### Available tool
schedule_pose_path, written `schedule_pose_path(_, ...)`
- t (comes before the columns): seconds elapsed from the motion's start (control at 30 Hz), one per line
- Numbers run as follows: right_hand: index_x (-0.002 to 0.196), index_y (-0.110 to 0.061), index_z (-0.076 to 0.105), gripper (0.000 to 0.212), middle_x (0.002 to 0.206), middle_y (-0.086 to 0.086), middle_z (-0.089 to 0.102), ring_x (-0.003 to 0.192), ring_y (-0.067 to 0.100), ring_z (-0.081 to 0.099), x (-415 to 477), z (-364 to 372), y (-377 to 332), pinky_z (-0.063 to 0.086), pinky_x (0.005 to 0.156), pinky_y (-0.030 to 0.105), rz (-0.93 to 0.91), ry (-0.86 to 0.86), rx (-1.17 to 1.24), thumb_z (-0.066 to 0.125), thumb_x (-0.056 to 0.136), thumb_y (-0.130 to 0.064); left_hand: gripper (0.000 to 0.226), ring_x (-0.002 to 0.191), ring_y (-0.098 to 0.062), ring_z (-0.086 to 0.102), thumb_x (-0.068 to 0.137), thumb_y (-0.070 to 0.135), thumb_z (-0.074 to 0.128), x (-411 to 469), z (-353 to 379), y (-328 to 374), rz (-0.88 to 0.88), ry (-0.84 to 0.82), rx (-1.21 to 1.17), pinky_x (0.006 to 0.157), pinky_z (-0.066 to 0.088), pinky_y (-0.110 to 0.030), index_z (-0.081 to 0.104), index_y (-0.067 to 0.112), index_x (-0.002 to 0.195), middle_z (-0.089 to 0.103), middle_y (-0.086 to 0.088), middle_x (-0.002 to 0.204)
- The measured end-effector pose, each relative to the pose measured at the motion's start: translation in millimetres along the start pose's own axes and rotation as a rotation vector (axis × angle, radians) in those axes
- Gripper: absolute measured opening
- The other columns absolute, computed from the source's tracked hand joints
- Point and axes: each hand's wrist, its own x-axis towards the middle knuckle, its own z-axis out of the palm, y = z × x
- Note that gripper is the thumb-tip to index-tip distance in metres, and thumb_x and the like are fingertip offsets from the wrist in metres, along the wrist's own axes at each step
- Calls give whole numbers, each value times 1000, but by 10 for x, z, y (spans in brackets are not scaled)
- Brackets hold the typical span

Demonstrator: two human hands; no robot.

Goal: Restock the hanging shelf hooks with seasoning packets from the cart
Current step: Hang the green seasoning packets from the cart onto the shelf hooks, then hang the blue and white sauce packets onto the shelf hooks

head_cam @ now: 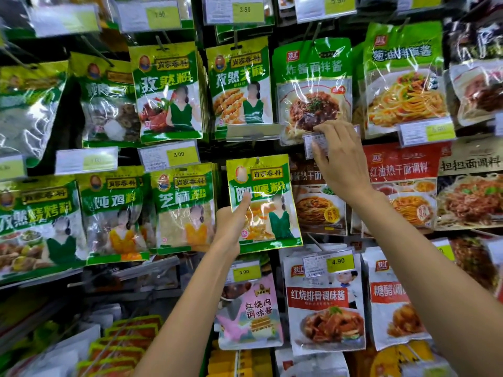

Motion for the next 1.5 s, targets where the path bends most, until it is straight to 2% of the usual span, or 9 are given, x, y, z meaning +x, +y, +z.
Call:
schedule_pose_path(0.17,131,2,50,39,132,18,51,129,31,42,-61,-27,-37,32,112,37,12,14,31,53,96,-17,73,129,-28,45,90,52,56,-58,20,-47,119,80,145,88,35,-30,38,5,143,48,-10,142)
schedule_pose_path(0.3,128,2,52,38,128,19,54,125,32,46,-290,-74,-105,35,110,39,25,84,33,54,95,-16,43,69,-22,49,93,46,52,-318,-61,-109,270,59,377,57,31,-26,54,4,83,48,-7,72)
schedule_pose_path(0.43,121,2,57,32,119,18,59,117,33,52,-807,-108,-214,35,104,33,66,73,80,56,93,-12,48,115,-21,47,97,34,52,-679,-123,-264,516,186,622,86,35,-18,42,4,133,50,-7,122)
schedule_pose_path(0.53,118,1,58,27,115,16,60,112,31,53,-1371,-206,-225,32,106,28,164,-23,140,53,96,-13,45,127,-21,38,98,29,50,-959,-43,-415,640,204,666,103,29,-27,42,7,136,45,-9,136)
schedule_pose_path(0.77,108,-19,62,21,93,-6,60,81,-2,51,-3204,-929,-92,38,71,4,747,-191,250,45,100,-26,26,84,-17,55,101,25,43,-1767,660,-1409,520,-452,489,73,40,-24,63,8,101,60,-1,91)
schedule_pose_path(0.9,84,-20,62,20,78,3,67,72,9,59,-4365,-1616,-16,41,66,21,1131,-137,127,48,97,-25,39,64,-24,54,100,31,38,-2401,1131,-2202,247,-776,478,64,38,-39,65,4,92,60,-18,73)
schedule_pose_path(1.07,83,-17,67,22,79,1,69,78,22,63,-5454,-2360,55,46,74,37,1474,-209,-132,51,98,-16,30,75,-33,59,100,13,45,-3052,1615,-3072,88,-1094,570,68,38,-41,61,-4,80,61,-24,76)
schedule_pose_path(1.33,80,-9,67,25,76,3,70,75,21,66,-6486,-2759,255,49,74,39,1851,-118,-321,51,98,-13,22,76,-38,61,96,5,52,-3267,2322,-4024,140,-1274,720,69,38,-37,63,-6,80,63,-26,78)
schedule_pose_path(1.5,87,-4,68,27,80,7,71,75,19,66,-7092,-2606,509,51,72,32,2033,-91,-398,49,99,-18,29,106,-35,55,98,16,50,-3069,2856,-4655,280,-1266,807,86,44,-40,56,-1,120,60,-20,113)
